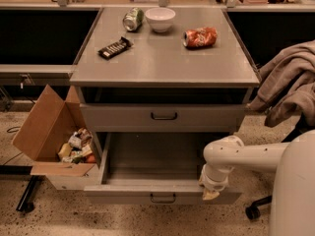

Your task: Open middle drawer

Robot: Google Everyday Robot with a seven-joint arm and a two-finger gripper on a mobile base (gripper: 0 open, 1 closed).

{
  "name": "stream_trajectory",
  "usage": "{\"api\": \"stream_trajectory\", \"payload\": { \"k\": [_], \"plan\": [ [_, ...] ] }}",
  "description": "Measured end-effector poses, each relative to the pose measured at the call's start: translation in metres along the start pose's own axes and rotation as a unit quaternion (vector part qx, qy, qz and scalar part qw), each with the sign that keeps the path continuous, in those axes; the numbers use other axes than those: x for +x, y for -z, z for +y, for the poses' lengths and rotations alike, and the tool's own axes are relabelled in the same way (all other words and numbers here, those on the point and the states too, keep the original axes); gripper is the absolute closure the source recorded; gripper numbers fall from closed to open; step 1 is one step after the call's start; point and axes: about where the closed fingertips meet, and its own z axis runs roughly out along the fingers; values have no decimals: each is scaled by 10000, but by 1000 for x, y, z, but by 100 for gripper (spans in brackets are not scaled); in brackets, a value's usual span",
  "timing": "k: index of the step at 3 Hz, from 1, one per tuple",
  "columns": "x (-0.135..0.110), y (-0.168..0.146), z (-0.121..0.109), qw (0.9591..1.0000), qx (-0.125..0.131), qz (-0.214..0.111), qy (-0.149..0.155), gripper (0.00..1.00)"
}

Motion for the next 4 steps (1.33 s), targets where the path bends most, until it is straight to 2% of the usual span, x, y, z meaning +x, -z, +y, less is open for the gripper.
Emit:
{"api": "stream_trajectory", "payload": {
  "k": [3, 4],
  "plan": [
    [-3, -1, -10, 9999, 56, -132, 70, 100],
    [-3, -1, -10, 9999, 55, -132, 70, 81]
  ]
}}
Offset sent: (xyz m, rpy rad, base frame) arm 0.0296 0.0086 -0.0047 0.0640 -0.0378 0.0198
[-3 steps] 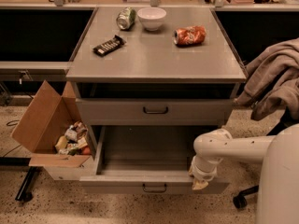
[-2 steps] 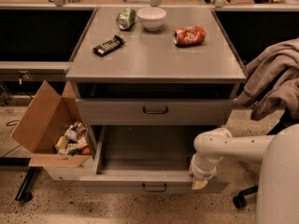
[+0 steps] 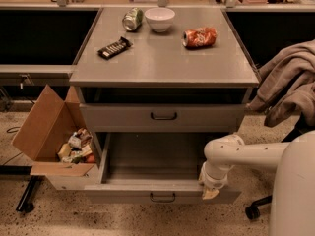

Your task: Open middle drawer

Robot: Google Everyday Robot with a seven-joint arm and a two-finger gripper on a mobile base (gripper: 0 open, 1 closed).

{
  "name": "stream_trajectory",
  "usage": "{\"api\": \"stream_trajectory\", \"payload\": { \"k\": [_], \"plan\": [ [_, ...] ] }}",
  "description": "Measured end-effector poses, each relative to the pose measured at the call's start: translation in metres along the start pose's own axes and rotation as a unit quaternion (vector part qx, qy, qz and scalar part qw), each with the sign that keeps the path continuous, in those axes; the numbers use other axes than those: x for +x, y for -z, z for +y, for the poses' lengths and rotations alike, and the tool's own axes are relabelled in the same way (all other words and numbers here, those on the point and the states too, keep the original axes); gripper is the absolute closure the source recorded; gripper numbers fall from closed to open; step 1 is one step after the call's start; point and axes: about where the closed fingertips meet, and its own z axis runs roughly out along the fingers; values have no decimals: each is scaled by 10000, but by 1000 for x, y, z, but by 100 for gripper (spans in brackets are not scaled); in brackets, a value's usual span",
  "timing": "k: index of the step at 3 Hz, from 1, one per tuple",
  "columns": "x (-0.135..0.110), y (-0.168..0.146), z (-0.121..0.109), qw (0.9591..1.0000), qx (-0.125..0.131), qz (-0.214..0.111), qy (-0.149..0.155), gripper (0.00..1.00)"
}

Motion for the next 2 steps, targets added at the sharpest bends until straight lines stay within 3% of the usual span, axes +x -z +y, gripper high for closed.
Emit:
{"api": "stream_trajectory", "payload": {
  "k": [1, 2],
  "plan": [
    [0, 0, 0, 10000, 0, 0, 0, 58],
    [0, 0, 0, 10000, 0, 0, 0, 27]
  ]
}}
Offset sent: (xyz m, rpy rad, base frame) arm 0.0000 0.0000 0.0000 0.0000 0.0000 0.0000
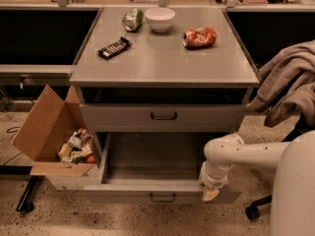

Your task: Open middle drawer

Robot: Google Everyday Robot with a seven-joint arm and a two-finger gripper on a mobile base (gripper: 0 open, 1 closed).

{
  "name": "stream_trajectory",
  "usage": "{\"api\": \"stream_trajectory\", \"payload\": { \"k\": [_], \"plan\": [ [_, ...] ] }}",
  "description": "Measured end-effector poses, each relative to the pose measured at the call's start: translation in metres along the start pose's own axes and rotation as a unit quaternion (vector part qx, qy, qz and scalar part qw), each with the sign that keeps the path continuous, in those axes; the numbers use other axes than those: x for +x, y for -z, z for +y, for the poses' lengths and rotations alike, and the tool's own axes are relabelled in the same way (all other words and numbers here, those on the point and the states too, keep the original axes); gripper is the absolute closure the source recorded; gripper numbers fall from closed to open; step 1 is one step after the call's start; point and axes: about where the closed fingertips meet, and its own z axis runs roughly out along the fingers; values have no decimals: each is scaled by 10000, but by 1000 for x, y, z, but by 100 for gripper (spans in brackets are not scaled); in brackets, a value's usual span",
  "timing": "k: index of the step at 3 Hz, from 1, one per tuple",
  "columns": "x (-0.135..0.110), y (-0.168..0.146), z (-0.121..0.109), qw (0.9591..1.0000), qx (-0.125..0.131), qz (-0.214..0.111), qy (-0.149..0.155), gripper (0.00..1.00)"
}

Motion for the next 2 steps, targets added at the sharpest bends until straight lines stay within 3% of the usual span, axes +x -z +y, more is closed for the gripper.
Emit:
{"api": "stream_trajectory", "payload": {
  "k": [1, 2],
  "plan": [
    [0, 0, 0, 10000, 0, 0, 0, 4],
    [0, 0, 0, 10000, 0, 0, 0, 0]
  ]
}}
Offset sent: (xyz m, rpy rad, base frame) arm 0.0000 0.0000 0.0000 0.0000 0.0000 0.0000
